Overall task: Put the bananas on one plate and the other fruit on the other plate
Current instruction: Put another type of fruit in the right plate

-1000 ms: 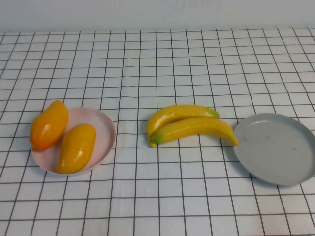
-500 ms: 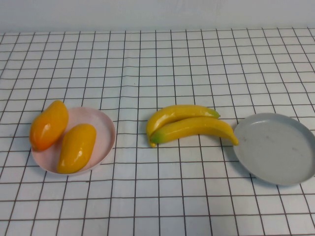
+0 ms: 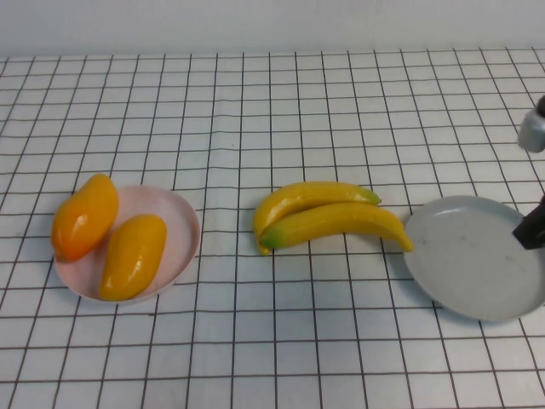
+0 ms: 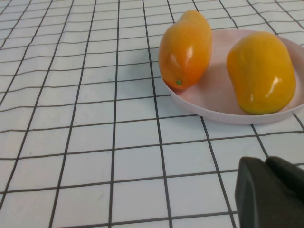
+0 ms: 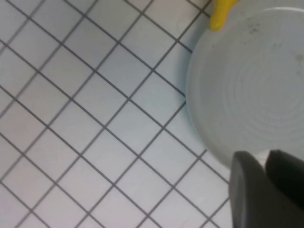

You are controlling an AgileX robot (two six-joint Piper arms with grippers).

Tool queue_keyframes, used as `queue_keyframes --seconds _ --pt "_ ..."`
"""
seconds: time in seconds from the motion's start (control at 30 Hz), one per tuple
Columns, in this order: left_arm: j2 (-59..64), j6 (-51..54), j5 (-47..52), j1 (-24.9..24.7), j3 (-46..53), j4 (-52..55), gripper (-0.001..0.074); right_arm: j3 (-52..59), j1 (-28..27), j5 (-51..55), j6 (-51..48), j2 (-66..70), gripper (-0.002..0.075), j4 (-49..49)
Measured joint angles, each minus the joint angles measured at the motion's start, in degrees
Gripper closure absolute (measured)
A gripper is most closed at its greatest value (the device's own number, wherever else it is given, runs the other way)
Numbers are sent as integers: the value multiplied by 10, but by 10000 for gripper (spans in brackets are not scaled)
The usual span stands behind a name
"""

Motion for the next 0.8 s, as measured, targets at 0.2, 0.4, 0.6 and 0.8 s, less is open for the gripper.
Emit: queue_keyframes --seconds 0.2,0.4,0.6,0.8 --pt "0 0 0 0 0 0 738 -47 108 -48 -4 98 321 -113" --pt "0 0 0 0 0 0 738 -110 196 -82 -24 197 186 -227" --pt "0 0 0 0 0 0 738 -189 216 -93 -32 300 223 -248" --pt "0 0 0 0 0 0 738 -279 216 -95 -34 380 239 -236"
